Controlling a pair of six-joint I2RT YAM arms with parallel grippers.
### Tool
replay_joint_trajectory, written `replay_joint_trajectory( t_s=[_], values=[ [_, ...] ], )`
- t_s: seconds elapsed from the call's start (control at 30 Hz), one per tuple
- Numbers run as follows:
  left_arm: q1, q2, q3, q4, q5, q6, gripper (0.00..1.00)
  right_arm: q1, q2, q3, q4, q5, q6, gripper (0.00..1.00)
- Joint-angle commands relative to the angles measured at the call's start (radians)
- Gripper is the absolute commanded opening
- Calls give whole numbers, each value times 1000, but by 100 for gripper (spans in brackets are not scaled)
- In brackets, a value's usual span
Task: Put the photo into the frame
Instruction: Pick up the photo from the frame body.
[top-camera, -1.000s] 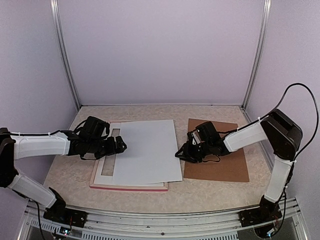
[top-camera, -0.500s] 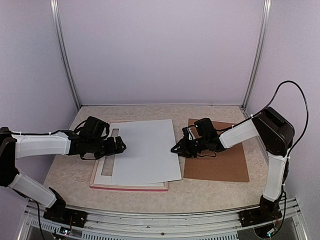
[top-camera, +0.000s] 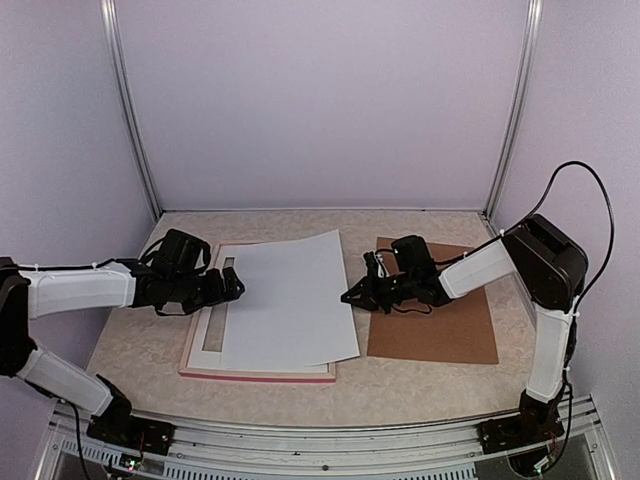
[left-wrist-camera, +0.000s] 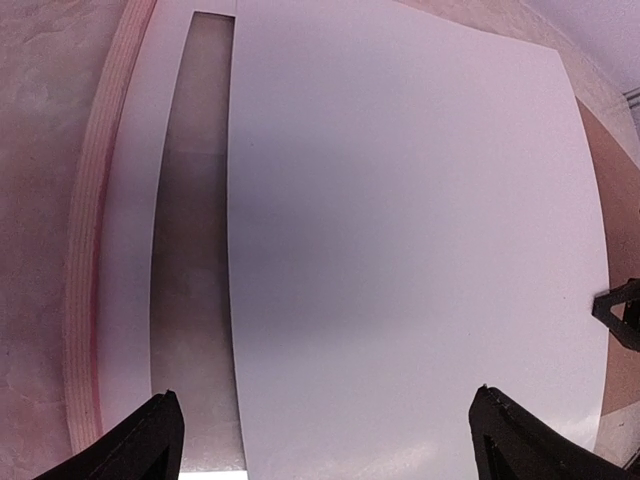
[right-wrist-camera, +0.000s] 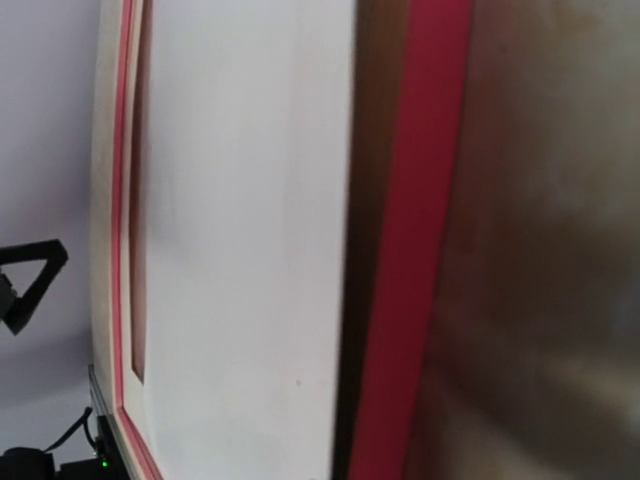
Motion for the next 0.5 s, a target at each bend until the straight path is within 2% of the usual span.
replay_joint_trajectory(
  t_s=[0.0, 0.23, 0.47],
  values=[
    [41, -46, -17, -6, 12, 23, 99, -6, -77, -51, 77, 11, 68, 0],
    [143, -62, -26, -24, 8, 59, 99, 7, -118, -106, 150, 50, 176, 0],
    [234, 18, -62, 41, 53, 47, 99, 36, -92, -111, 192, 68, 235, 0]
  ],
)
